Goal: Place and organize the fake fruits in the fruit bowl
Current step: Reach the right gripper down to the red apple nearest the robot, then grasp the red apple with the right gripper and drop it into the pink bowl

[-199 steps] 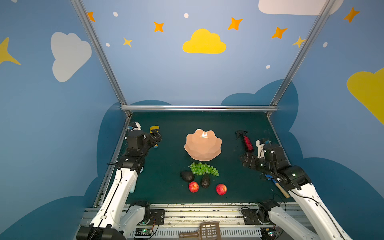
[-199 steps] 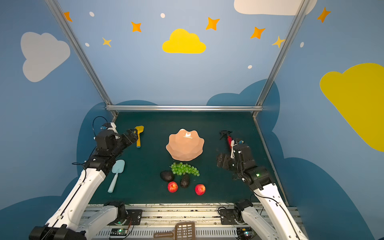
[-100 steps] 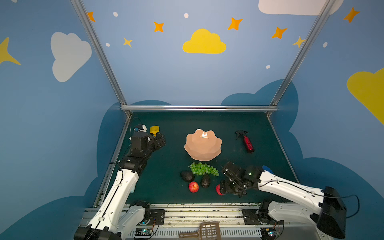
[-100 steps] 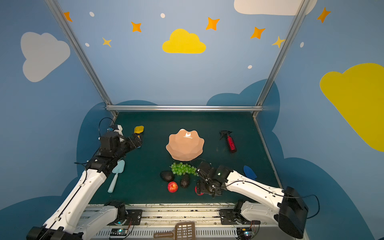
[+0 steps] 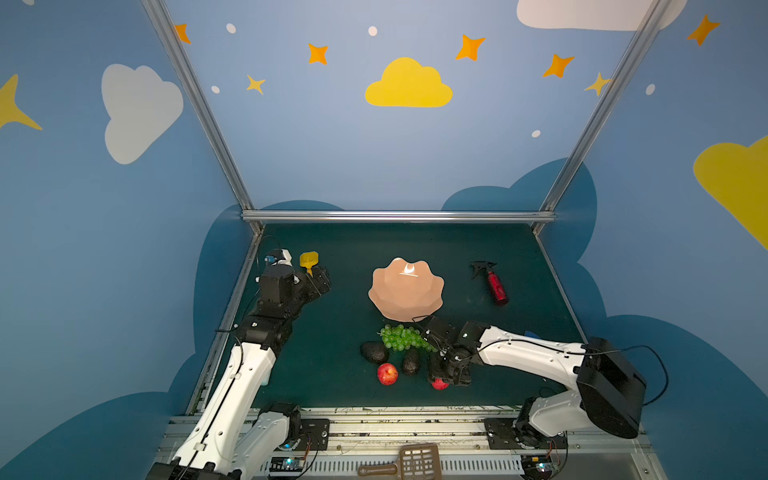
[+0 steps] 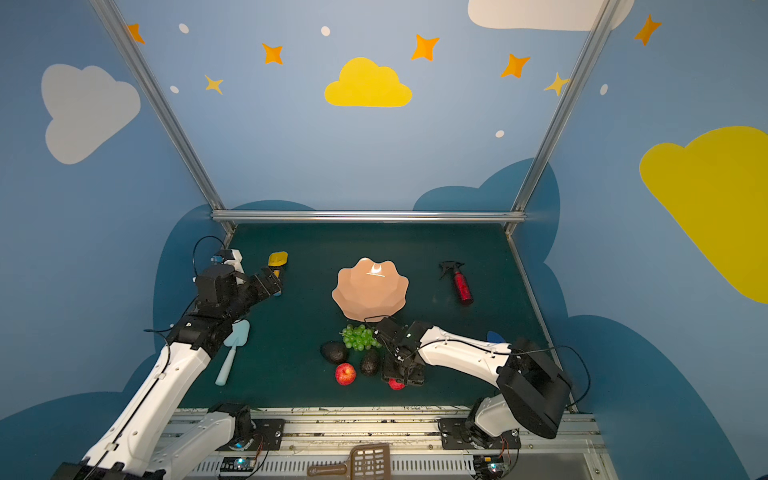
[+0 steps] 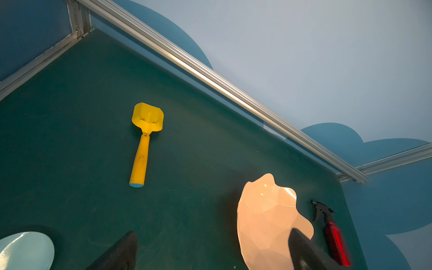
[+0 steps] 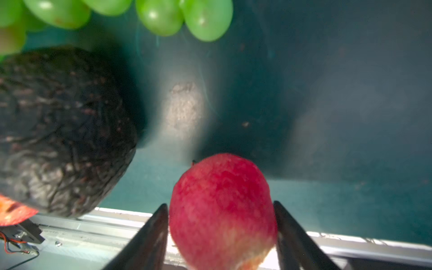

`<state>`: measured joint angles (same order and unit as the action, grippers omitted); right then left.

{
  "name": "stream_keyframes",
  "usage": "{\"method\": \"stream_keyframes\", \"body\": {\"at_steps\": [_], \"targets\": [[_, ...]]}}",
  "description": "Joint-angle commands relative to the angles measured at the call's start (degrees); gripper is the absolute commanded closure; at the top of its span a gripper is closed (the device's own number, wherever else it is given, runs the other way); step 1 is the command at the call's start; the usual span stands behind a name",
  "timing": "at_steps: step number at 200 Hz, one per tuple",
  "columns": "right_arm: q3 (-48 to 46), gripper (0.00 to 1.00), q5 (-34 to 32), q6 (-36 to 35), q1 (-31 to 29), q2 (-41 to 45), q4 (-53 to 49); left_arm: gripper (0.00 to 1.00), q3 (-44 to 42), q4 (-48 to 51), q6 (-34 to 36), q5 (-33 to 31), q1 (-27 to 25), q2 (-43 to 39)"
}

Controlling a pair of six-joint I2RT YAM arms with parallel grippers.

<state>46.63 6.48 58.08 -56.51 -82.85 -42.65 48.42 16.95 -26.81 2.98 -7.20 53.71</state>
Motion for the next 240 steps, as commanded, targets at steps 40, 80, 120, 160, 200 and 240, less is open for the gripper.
{"method": "stream_keyframes", "body": {"at_steps": [40, 80, 120, 160, 200, 240], "targets": [[1.95, 0.6, -5.05, -2.24, 2.08, 3.11, -5.41, 0.01, -0.58, 0.83, 0.05, -1.69, -0.14, 0.28], [14.39, 0.64, -14.1, -12.79, 7.59, 7.7, -12.56, 0.01, 0.76, 4.36, 0.27, -2.15, -0.18, -0.31], [23.15, 0.64, -17.41, -26.1, 14.66, 2.97, -0.06, 0.01, 0.12, 10.6, -0.44, -1.08, -0.18, -3.8], [37.57, 0.66, -15.99, -33.39, 16.51, -12.74, 0.65, 0.01, 0.75, 19.07, -0.59, 0.84, -0.22, -7.83], [55.22, 0.67, -12.43, -35.59, 17.13, -30.05, -8.03, 0.0, 0.26, 23.84, -2.73, 7.23, -0.97, -8.78], [65.62, 0.68, -7.45, -34.34, 17.56, -42.46, -14.39, 0.0, 0.09, 26.86, -4.26, 3.46, -9.97, -6.26]]}}
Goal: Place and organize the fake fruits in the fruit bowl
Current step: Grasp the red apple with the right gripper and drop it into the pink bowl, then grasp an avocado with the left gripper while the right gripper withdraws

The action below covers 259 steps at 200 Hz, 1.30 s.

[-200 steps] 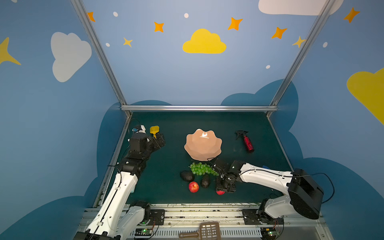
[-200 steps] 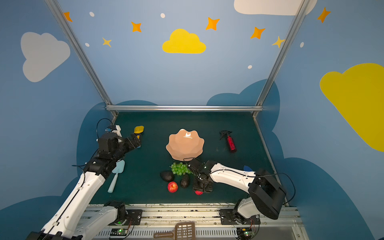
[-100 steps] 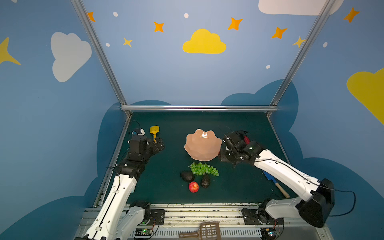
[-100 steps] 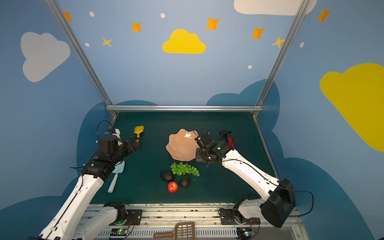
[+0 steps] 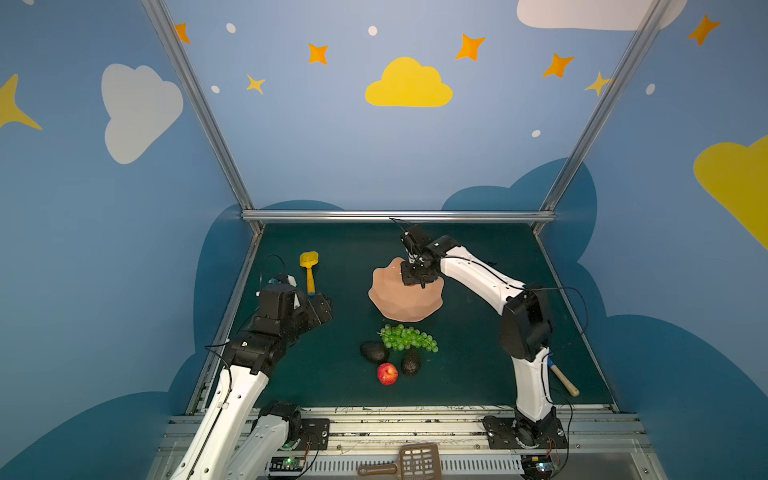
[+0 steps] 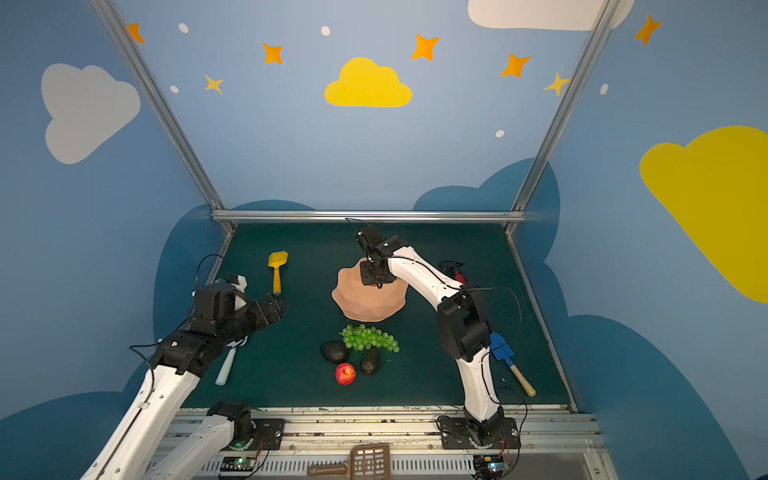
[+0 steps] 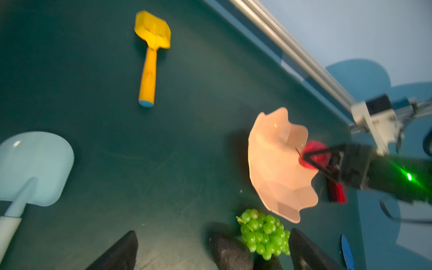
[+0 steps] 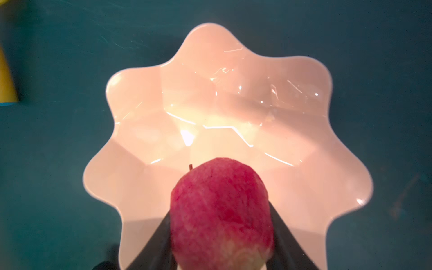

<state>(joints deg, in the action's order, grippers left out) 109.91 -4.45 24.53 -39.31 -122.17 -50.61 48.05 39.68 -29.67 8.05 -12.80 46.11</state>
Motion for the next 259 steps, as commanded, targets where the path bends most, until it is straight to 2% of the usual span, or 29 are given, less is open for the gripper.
{"method": "stream_keyframes", "body": {"at_steps": [1, 30, 71, 128, 165, 185, 229, 259], "targets": [[2.33, 0.68, 3.48, -0.8, 0.37, -3.24, -6.34, 0.0, 0.46, 4.2, -1.42, -1.71, -4.58, 1.44], [1.55, 0.64, 4.34, -0.86, 0.94, -4.78, -4.62, 0.0, -0.19, 5.14, -2.75, -2.12, -8.19, 3.07], [1.98, 0.51, 5.46, -1.12, 1.34, -6.02, -4.32, 0.0, -1.42, 5.14, -3.37, -2.9, -12.54, 4.75], [1.63, 0.35, 7.05, -1.48, 2.64, -2.96, -4.04, 0.01, -1.97, 4.75, -3.64, -2.65, -16.33, 9.4], [-0.28, 0.27, 7.73, -1.93, 4.34, 4.19, -3.16, 0.01, -1.58, 4.1, -2.7, -2.75, -19.53, 12.88], [-3.18, 0.26, 8.6, -1.43, 5.58, 9.51, -2.75, 0.01, -1.38, 3.16, -2.2, -2.87, -21.83, 15.78], [-17.96, 0.16, 8.13, -0.42, 7.94, 27.31, 2.08, 0.01, 0.6, 1.23, 0.75, -4.25, -27.1, 23.46], [-28.89, 0.14, 8.31, 0.33, 9.68, 38.28, 6.42, 0.01, 2.29, -0.57, 1.5, -4.78, -28.33, 29.39]]}}
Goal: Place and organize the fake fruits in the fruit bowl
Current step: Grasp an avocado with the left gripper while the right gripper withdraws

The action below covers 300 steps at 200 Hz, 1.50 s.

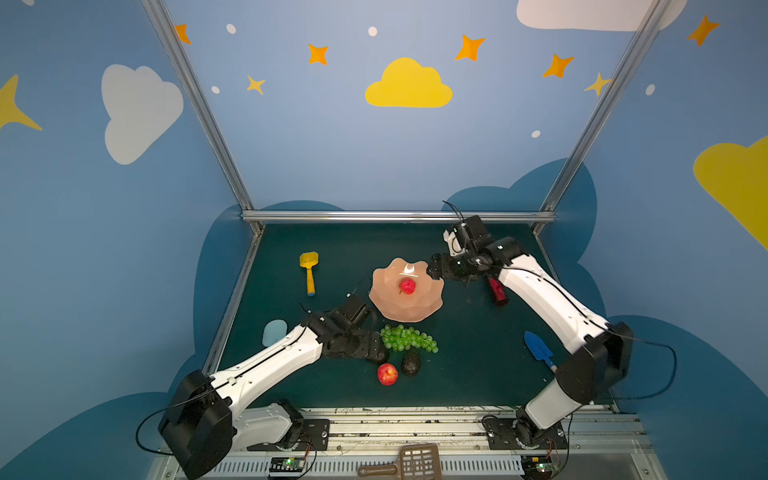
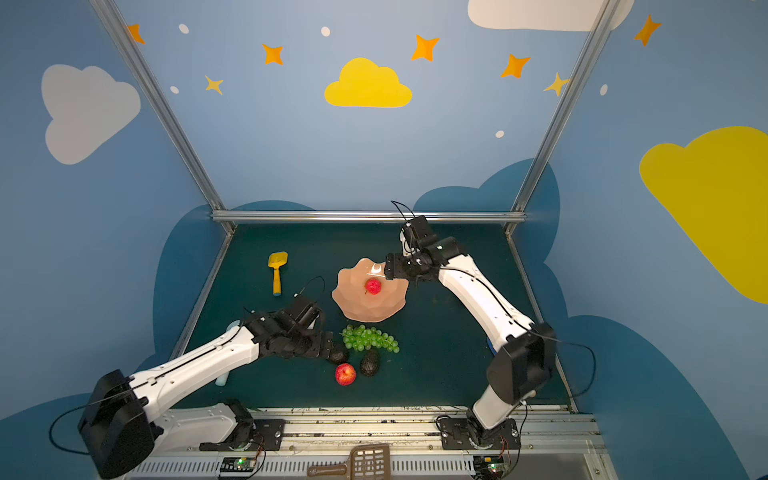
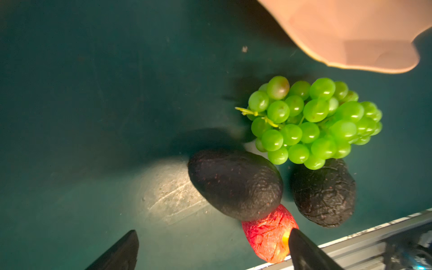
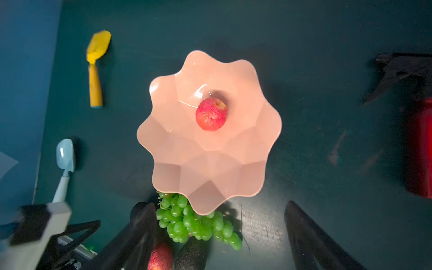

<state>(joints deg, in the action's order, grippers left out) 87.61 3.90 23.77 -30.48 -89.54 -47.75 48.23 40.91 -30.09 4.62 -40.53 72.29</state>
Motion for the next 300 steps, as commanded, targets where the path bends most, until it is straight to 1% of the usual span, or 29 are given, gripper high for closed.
{"method": "stream_keyframes", "body": {"at_steps": [1, 12, 22, 37, 46, 85, 125, 154, 181, 219, 254, 278, 289, 300], "targets": [[-6.81, 0.14, -0.21, 1.36, 0.9, 6.02, 3.64, 0.01, 2.12, -1.84, 1.9, -1.27, -0.6, 3.38], [-11.2, 0.14, -1.97, 2.77, 1.12, 9.96, 6.25, 0.01, 2.6, -2.67, 1.77, -0.58, -0.78, 5.4], [-15.6, 0.14, -3.34, 2.54, 1.28, 13.49, 9.73, 0.01, 2.9, -3.49, 1.45, 0.27, -1.06, 7.0], [-22.67, 0.13, -4.26, 1.0, 1.54, 19.33, 17.5, 0.01, 3.43, -4.25, 0.65, 0.91, -1.5, 8.96], [-24.82, 0.12, -4.77, 1.44, 2.0, 21.59, 19.11, 0.01, 3.64, -4.39, 0.3, 1.0, -2.03, 9.89], [-26.03, 0.12, -4.63, 1.89, 3.8, 23.86, 17.45, 0.01, 4.16, -3.73, -0.4, 0.31, -3.93, 12.09], [-26.86, 0.12, -3.74, 2.51, 4.35, 24.63, 18.2, 0.01, 6.25, -0.95, -0.49, -2.05, -3.85, 17.42], [-27.06, 0.12, -3.46, 2.66, 4.53, 24.67, 18.39, 0.01, 6.69, -2.14, -0.93, -1.5, -3.87, 19.96], [-27.41, 0.12, -3.37, 2.76, 4.71, 24.82, 18.47, 0.01, 7.43, -1.2, -1.18, -1.99, -3.85, 20.92], [-27.58, 0.12, -2.81, 2.86, 4.89, 24.3, 19.16, 0.13, 6.53, 1.78, -0.93, -3.91, -3.77, 17.82], [-27.78, 0.12, -1.9, 3.56, 5.02, 23.11, 20.4, 0.25, 6.68, 6.19, -0.32, -6.01, -2.94, 11.18], [-27.61, 0.12, -1.28, 3.87, 4.99, 22.31, 21.02, 0.26, 8.0, 9.25, -0.04, -7.08, -1.77, 6.12], [-27.58, 0.12, -1.26, 3.92, 5.02, 22.17, 21.1, 0.26, 9.16, 10.38, -1.49, -9.42, -1.27, 3.91], [-27.5, 0.12, -1.19, 3.87, 5.07, 22.22, 20.95, 0.26, 10.22, 9.69, -0.67, -10.94, -0.7, 2.16]]}}
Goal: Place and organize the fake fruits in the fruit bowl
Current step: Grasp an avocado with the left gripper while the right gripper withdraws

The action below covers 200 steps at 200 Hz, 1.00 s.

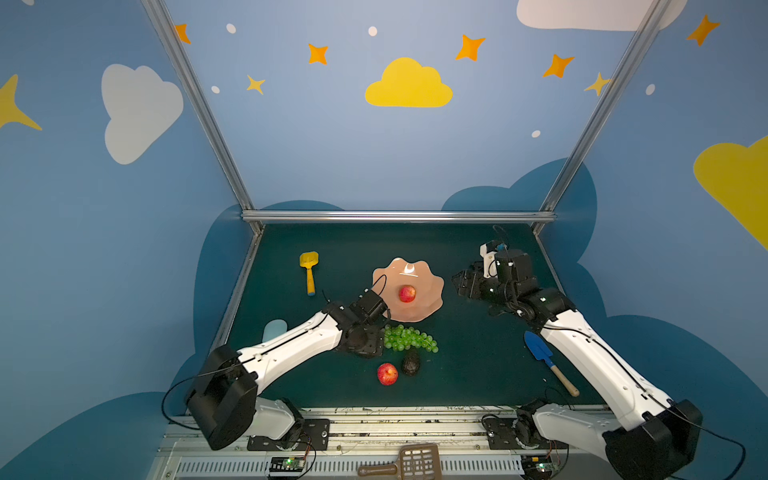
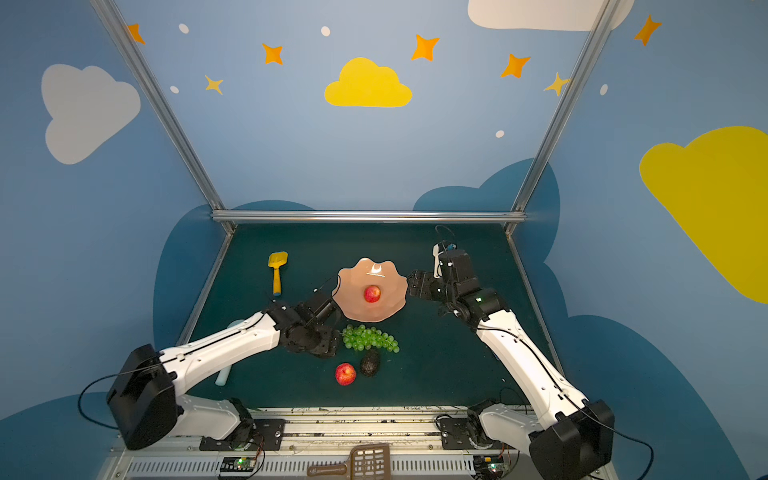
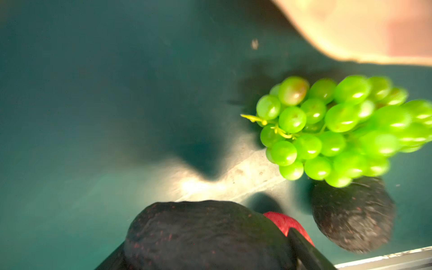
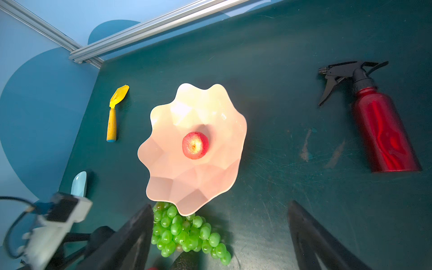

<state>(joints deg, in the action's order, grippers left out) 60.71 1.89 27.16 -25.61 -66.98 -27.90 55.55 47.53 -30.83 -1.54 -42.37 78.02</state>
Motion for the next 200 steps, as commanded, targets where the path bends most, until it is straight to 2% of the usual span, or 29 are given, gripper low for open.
{"method": "stream_keyframes", "body": {"at_steps": [1, 15, 34, 58, 92, 132, 200], "targets": [[-0.59, 0.12, 0.83, 0.51, 0.24, -0.34, 1.14, 0.26, 3.03, 2.91, 0.25, -4.91, 1.19, -3.66], [-0.83, 0.12, 0.92, 0.48, 0.25, -0.01, 0.88, 0.25, 4.76, 0.28, 2.93, -5.92, 1.94, -4.24], [-1.33, 0.12, 0.76, 0.44, 0.29, 0.98, -0.14, 0.24, 9.35, -2.62, 5.27, -4.37, 4.43, -1.0], [-2.31, 0.12, 0.98, 0.18, 0.3, 3.41, -1.93, 0.24, 17.87, -2.73, 8.1, -4.4, 6.3, 7.27], [-3.75, 0.12, 0.31, -0.21, 0.26, 6.13, -5.02, 0.24, 28.2, -0.78, 11.89, -1.12, 6.7, 19.75], [-5.68, 0.13, 1.1, 0.39, 0.15, 8.09, -7.42, 0.23, 34.52, 0.18, 12.38, -1.21, 6.95, 30.61], [-8.65, 0.14, 2.42, 1.48, -0.78, 10.68, -10.1, 0.16, 38.32, 0.26, 11.26, 0.88, 6.54, 38.78]]}}
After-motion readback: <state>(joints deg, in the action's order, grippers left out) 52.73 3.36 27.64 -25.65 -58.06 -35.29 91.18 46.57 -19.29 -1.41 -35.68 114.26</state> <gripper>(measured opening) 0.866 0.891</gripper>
